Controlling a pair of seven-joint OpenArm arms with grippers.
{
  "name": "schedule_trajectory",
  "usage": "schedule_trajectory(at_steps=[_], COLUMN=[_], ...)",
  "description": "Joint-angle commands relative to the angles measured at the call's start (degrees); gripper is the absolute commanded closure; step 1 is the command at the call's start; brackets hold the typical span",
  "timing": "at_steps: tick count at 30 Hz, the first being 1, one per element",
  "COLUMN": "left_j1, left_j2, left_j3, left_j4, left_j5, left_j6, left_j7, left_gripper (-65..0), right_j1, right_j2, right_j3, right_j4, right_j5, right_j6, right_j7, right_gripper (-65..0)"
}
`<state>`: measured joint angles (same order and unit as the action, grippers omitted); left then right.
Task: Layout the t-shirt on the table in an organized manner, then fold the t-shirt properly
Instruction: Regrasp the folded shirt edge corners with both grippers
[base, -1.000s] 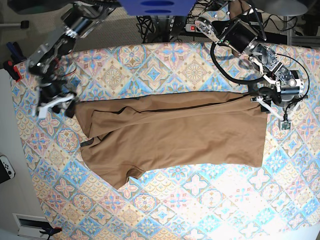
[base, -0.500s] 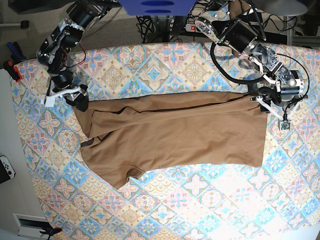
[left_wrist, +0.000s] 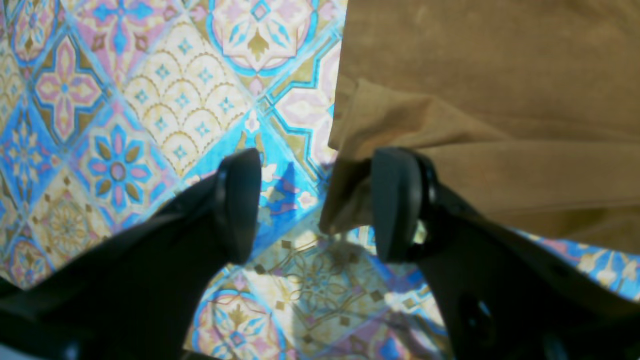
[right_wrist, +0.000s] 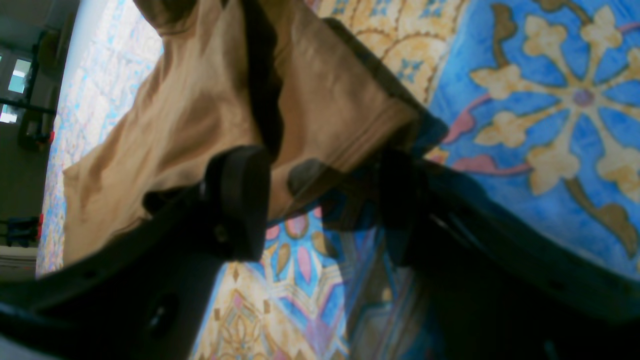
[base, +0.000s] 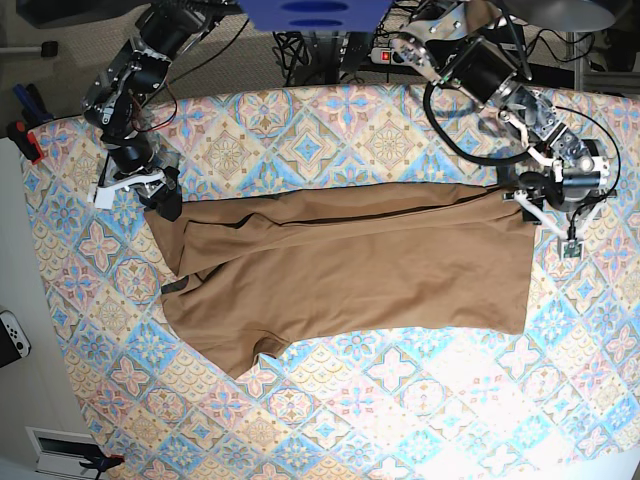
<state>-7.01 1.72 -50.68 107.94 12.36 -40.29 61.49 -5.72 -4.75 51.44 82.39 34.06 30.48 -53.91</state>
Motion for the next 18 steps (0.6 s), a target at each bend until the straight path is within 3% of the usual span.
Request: schedule_trajectory(at_steps=[1, 6, 10, 18], left_j1=[-0.51, 0.1, 0.28, 0.1], left_j2=[-0.88, -2.81, -4.92, -9.94], left_j3=[-0.01, -1.5, -3.43, -0.01], left_j4=[1.03, 0.94, 0.5, -14.89], left_j5=[-0.1, -0.71, -5.2, -9.15], left_j6=[0.29, 0.29, 0.29, 0.29], left_j7=[-0.79, -0.62, -0.26, -0.26], left_gripper=[-34.8, -34.8, -34.9, -35.6], right_j1=[0.31, 3.47, 3.83, 3.83], right_j2=[0.23, 0.31, 0.31, 0.31], right_j3=[-0.23, -0.23, -0.23, -3.84], right_j4=[0.38, 0.47, 0.47, 0.47], right_j5=[-0.53, -0.53, -0.61, -0.7], right_j6=[0.16, 0.16, 0.16, 0.07], right_j7=[-0.99, -0.99, -0.99, -0.99], right_gripper=[-33.8, -33.8, -33.8, -33.8])
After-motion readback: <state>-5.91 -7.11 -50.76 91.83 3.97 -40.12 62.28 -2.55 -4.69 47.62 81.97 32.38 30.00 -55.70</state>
